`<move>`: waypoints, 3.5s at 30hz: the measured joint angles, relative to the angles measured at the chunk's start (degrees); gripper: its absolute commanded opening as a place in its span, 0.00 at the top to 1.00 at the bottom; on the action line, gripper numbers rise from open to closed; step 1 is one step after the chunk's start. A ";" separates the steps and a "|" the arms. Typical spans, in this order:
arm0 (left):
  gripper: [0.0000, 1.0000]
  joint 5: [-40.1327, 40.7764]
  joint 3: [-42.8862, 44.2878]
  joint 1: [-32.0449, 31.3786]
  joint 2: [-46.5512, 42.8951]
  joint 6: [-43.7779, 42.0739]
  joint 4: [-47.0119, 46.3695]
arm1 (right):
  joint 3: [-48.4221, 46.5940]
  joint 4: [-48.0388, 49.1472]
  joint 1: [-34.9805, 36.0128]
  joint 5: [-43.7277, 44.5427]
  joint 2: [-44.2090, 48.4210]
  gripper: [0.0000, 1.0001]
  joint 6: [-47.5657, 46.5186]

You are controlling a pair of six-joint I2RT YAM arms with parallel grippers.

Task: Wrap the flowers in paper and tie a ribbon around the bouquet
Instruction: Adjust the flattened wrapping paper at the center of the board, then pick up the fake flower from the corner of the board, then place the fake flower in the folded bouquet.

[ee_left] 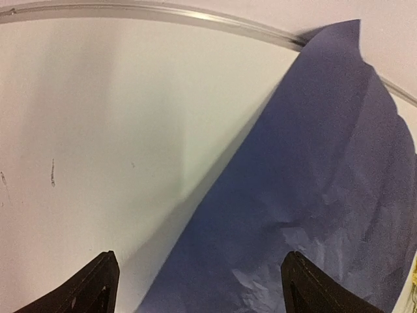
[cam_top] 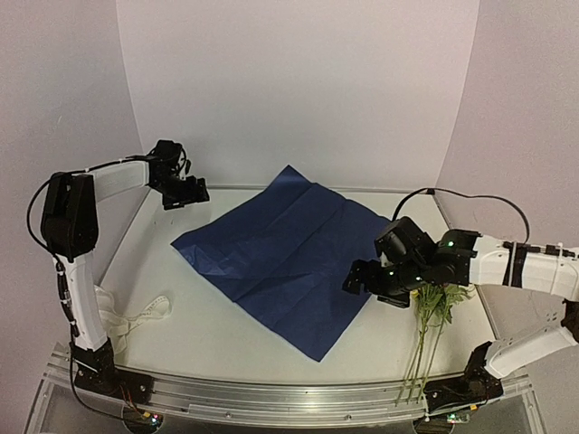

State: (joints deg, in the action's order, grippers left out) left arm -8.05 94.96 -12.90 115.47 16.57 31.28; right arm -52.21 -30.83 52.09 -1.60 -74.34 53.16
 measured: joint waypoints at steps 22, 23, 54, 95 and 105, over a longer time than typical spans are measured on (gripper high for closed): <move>0.10 -14.60 0.59 -34.17 11.04 12.08 -13.78 | 14.99 -20.65 -14.62 21.85 17.40 0.02 1.15; 0.10 -14.27 0.85 -34.58 12.10 11.94 -13.69 | 15.03 -20.47 -15.97 21.48 17.04 0.02 0.55; 0.13 -10.45 -19.11 -35.28 1.85 8.97 -16.27 | 20.44 -4.94 -22.59 6.75 1.39 0.44 -2.07; 0.15 -12.58 -32.84 -37.95 -7.65 13.04 -19.19 | -10.86 -17.52 -20.73 7.76 -2.20 1.00 -7.84; 0.10 -10.75 -35.10 -37.73 -13.71 13.24 -12.09 | -28.44 -10.12 -15.78 3.17 -20.57 1.00 -8.16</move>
State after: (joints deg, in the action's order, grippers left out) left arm -18.80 59.86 -50.63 101.76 29.81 19.19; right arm -80.65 -40.96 36.31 1.57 -94.90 45.00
